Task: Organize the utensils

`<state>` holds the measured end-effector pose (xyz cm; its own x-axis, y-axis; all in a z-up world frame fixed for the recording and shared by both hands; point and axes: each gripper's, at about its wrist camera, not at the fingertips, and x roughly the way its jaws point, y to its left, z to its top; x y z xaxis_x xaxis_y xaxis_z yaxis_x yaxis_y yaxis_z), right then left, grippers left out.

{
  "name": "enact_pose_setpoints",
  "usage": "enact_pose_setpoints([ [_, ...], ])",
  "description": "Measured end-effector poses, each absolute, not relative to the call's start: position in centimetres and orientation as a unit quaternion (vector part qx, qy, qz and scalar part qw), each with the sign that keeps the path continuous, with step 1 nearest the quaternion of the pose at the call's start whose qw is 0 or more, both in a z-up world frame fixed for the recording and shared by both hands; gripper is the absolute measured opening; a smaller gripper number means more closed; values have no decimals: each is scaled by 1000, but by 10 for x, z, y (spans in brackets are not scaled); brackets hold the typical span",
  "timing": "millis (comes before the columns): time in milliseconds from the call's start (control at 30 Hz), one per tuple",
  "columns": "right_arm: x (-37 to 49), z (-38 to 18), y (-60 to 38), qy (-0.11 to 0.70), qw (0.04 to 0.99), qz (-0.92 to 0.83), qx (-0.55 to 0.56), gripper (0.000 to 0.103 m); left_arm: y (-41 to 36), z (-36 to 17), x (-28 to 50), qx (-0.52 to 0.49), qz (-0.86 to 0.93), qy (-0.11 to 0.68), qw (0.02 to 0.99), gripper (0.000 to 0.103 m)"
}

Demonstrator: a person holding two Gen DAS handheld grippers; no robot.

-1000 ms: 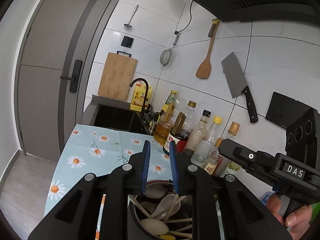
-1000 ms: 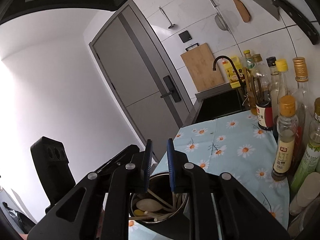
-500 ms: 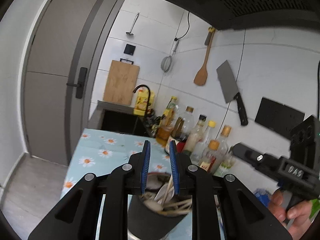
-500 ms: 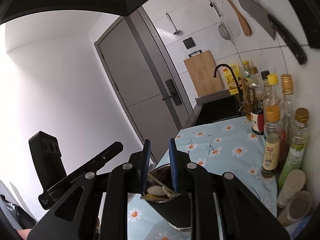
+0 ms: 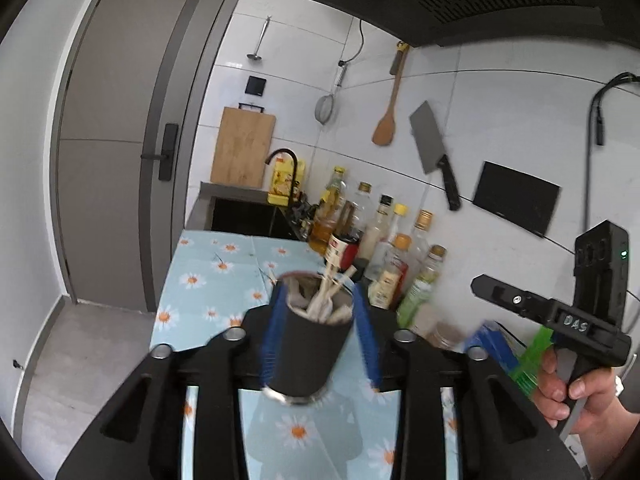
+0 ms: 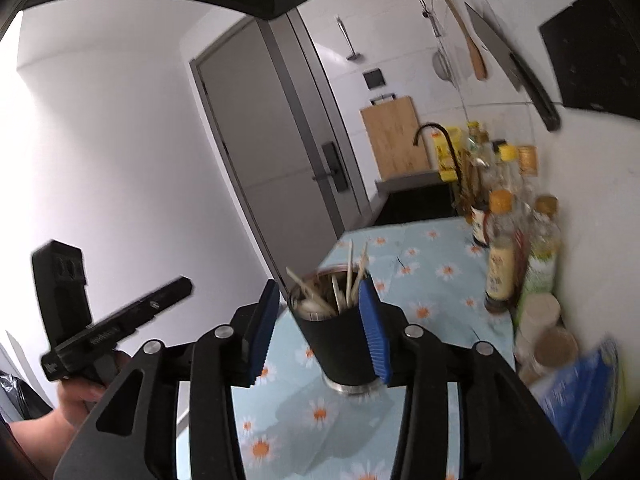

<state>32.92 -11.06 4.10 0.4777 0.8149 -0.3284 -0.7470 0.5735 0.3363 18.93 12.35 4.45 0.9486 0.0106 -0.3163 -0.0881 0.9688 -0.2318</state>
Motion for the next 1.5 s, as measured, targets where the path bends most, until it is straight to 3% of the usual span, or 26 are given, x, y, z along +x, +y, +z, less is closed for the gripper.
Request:
enact_pose_setpoints([
  [67,313,39,-117,234,862,445,64,55,117,44,174,-114,28,163,980,46],
  [167,294,37,-126,227,877,420,49,60,109,39,158,-104,25,180,978,48],
  [233,277,34,-132,235,882,407,40,68,105,36,149,-99,25,188,977,61],
  [333,255,31,-142,237,883,404,33,90,96,29,132,-86,37,197,976,79],
  [433,229,26,-151,234,889,392,16,98,86,20,117,-79,40,218,972,85],
  [533,209,21,-154,238,892,383,-3,98,80,14,101,-86,37,231,968,96],
  [1133,135,-8,-167,297,882,365,-10,98,51,-19,30,-102,55,300,947,96],
  [1500,109,-32,-175,332,874,355,8,98,45,-30,2,-107,41,304,946,96],
])
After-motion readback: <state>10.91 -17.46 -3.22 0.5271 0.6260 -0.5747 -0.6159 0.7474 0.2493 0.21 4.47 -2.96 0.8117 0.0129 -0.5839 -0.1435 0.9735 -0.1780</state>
